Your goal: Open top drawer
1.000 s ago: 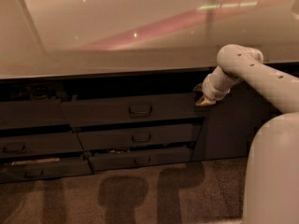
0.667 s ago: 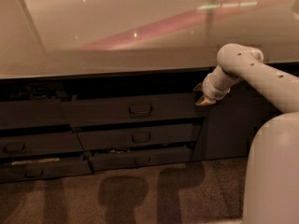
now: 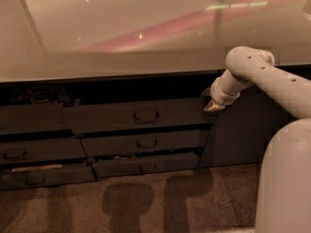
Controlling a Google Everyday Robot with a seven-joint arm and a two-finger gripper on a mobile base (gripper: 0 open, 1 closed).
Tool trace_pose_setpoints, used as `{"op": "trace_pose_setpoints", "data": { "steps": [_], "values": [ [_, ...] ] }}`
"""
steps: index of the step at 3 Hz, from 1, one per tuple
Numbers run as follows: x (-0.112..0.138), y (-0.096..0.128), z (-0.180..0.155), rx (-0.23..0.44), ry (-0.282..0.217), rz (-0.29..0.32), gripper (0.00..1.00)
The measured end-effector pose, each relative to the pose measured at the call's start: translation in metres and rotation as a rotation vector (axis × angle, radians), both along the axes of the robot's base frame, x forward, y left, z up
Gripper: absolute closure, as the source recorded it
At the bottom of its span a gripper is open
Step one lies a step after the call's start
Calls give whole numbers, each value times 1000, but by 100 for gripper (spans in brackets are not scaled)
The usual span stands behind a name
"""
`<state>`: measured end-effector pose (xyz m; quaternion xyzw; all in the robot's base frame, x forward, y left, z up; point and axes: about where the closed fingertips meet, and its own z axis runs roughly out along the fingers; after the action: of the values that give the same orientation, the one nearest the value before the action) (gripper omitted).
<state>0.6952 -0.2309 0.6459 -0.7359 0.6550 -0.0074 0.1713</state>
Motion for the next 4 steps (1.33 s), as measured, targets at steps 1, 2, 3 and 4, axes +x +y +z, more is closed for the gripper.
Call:
{"op": "trace_pose_setpoints", "data": {
  "steps": [1, 2, 3, 4],
  "values": [
    [-9, -1, -4, -5, 1, 6, 100],
    [-9, -1, 0, -5, 1, 6, 100],
    [-15, -2, -3, -10, 1, 11, 100],
    [-15, -2, 0, -10, 1, 11, 100]
  ]
}}
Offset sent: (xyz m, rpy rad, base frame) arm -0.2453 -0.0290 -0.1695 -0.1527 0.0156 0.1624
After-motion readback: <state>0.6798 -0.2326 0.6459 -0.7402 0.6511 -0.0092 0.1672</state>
